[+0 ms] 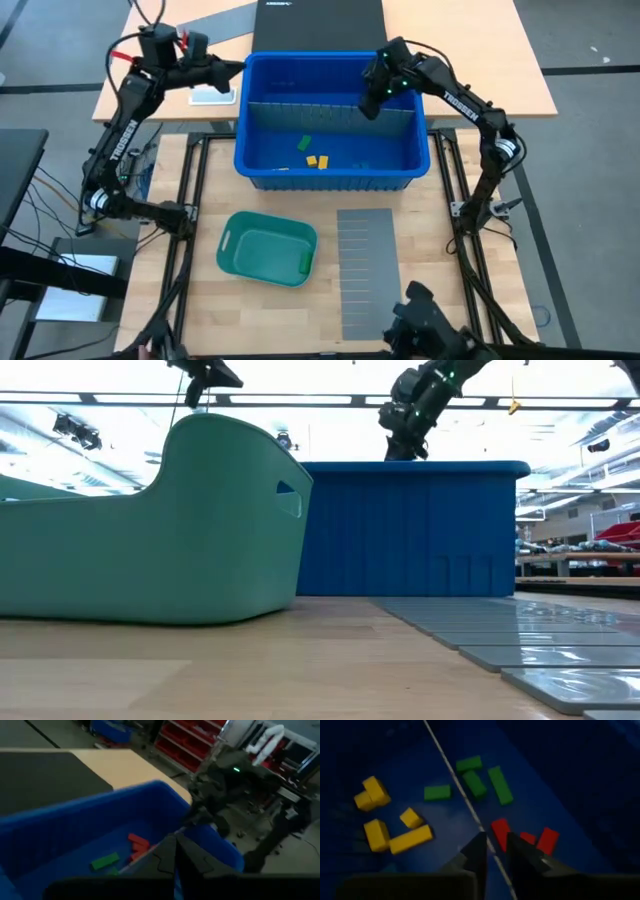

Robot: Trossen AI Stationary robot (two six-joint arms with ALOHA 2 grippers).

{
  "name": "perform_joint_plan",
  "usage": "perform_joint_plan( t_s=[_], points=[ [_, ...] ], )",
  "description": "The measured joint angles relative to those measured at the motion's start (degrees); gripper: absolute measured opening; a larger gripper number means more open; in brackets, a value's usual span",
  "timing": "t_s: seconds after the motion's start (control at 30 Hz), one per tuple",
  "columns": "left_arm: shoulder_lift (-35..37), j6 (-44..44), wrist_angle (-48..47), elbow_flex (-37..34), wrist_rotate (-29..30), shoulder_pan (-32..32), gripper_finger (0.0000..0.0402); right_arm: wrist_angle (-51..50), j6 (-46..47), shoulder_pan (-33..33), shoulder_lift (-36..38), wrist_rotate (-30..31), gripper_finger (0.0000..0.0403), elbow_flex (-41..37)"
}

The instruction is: Sort Items/Unsort Items

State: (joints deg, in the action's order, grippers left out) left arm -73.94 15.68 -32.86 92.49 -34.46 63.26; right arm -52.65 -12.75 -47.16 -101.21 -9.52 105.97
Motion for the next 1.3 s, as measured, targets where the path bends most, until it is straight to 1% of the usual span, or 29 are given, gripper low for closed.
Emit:
perform_joint_plan(
  t_s=[0.17,0.3,0.37,0.43,0.53,0.6,0.67,0.73,0.83,0.87,1.07,1.3],
  points=[
    [-0.1,-0.7,-3.3,0.0,0.6,-4.4,0.0029,-1.1,-3.7,-0.9,-3.5,-5.3,0.0144,0.0],
    [-0.2,-2.1,-4.0,0.0,4.1,-7.9,0.0038,-0.2,-8.5,-0.8,-6.5,-6.6,0.0188,0.0],
    [-0.2,-2.1,-4.0,0.0,5.2,-8.8,0.0044,0.4,-9.8,-0.7,-8.1,-6.3,0.0203,0.0],
    [-0.2,-2.1,-4.3,0.0,5.7,-9.4,0.0049,0.8,-10.5,-0.6,-9.4,-4.4,0.0212,0.0],
    [-0.2,-2.0,-5.0,0.0,5.9,-10.1,0.0055,0.5,-11.4,-0.7,-11.3,-3.7,0.0213,0.0],
    [-0.2,-2.0,-5.6,0.0,5.8,-10.2,0.0057,0.2,-11.5,-0.7,-12.3,-4.3,0.0199,-0.1],
    [-0.2,-2.0,-6.0,0.0,5.8,-10.2,0.0058,0.3,-11.5,-0.5,-12.7,-5.1,0.0169,-0.1],
    [-0.2,-2.0,-6.0,0.0,5.9,-10.2,0.0058,0.3,-11.6,-0.1,-12.8,-5.1,0.0122,0.0],
    [-0.2,-2.2,-6.0,0.0,5.8,-10.2,0.0058,1.0,-12.2,0.5,-12.8,-5.1,0.003,0.0],
    [-0.2,-2.4,-6.0,0.0,5.8,-10.2,0.0058,1.0,-12.7,0.7,-12.8,-4.9,0.0017,0.0],
    [-0.2,-3.6,-6.1,0.0,5.8,-10.2,0.0058,0.2,-12.4,1.0,-12.0,-4.2,0.0006,2.0],
    [-0.2,-5.0,-6.1,0.0,5.8,-10.2,0.0058,-3.2,-11.8,0.6,-10.4,-2.8,0.0003,9.8]
  ],
)
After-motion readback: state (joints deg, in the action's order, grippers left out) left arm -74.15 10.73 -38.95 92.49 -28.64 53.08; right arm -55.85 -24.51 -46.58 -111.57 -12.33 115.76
